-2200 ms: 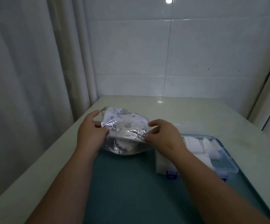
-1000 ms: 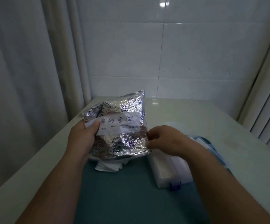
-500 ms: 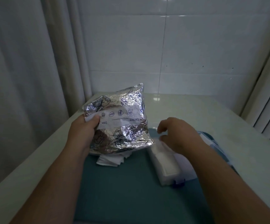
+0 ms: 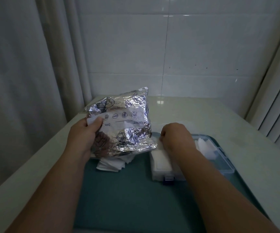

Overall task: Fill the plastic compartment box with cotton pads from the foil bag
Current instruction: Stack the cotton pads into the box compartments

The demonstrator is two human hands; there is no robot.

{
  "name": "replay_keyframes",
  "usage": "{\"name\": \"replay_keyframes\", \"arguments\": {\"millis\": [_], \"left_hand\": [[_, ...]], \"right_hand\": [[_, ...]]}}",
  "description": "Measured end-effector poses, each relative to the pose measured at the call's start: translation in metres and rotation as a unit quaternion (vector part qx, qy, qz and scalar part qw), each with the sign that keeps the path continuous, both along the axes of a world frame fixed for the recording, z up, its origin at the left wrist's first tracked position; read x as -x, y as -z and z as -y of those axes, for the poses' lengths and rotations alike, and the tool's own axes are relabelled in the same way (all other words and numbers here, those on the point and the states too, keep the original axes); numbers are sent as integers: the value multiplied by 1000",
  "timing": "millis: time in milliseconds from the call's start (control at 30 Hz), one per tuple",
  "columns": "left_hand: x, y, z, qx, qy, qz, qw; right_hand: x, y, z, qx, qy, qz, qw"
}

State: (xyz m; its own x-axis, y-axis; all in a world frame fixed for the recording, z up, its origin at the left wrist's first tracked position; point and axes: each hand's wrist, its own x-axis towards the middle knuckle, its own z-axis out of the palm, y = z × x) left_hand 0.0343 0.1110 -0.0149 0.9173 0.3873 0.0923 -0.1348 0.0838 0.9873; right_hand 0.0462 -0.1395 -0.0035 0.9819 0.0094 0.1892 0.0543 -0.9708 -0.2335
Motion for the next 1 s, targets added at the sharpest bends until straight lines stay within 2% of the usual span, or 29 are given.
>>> {"name": "replay_keyframes", "arguments": {"millis": [133,333,433,533,800,933,1000], "left_hand": [[1,-2,5,20,9,-8,1000],[-5,-2,2,25,-12,-21,999],[-8,0,0,6,-36,-11,999],[-8,1,-1,-21,-38,-10,999],[-4,-1,-1,-36,-57,-6,998],[-1,-6,-1,-48,-55,20,997],[1,-8,1,-46,-51,33,997]], "right_hand": [[0,-3,1,-41,14,-4,999],[19,-24,12,-64,-33,-26,997],[30,-30,21,-127,-86,-92,984],[33,-31,29,-131,-117,-151,973],[27,-26,23,-118,-102,-108,982],[28,-29,8,-262,-104,32,959],[26,-26,-8,-304,-114,25,945]]}}
